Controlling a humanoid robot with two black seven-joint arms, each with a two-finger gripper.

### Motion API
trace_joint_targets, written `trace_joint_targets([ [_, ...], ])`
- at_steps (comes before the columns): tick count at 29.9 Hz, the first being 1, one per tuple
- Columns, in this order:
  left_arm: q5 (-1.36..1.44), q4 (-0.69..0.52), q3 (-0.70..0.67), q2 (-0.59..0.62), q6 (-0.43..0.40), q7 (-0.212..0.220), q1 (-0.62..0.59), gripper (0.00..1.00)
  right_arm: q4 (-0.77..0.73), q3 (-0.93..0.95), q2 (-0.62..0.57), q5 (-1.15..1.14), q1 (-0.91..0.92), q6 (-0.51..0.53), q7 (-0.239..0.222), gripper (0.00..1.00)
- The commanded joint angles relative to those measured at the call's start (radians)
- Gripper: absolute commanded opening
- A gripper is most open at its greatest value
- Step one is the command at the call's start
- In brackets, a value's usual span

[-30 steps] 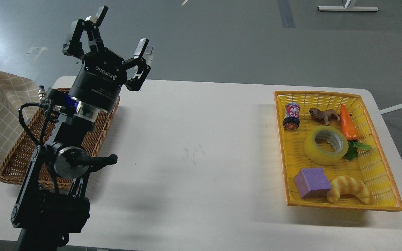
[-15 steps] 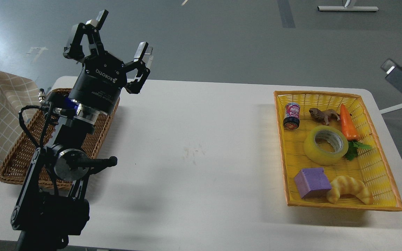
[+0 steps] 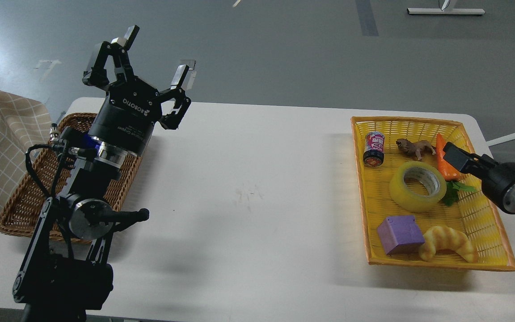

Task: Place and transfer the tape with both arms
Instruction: 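Insert the right gripper into the yellow tape roll and grasp it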

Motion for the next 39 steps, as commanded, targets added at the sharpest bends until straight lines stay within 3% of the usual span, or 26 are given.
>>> trace_joint_targets([
  [1, 0.000, 0.001, 0.000, 0.000, 0.001, 0.000, -0.002, 0.98, -0.016, -0.052, -0.008, 0.000, -0.001, 0.000, 0.000, 0.91],
  [11, 0.002, 0.001, 0.000, 0.000, 0.004, 0.002, 0.006, 0.98, -0.076, -0.147, -0.013, 0.000, 0.016, 0.000, 0.003, 0.91],
  [18, 0.000, 0.001, -0.001, 0.000, 0.001, 0.000, 0.013, 0.98, -0.119, -0.184, -0.015, 0.000, 0.048, 0.000, 0.003, 0.72],
  [29, 0.000, 0.003, -0.003, 0.000, 0.001, 0.000, 0.029, 0.98, -0.177, -0.184, -0.044, 0.000, 0.070, 0.000, 0.009, 0.72],
  [39, 0.002, 0.003, -0.006, 0.000, 0.001, 0.000, 0.038, 0.98, -0.182, -0.189, -0.041, 0.000, 0.067, -0.004, 0.011, 0.50],
])
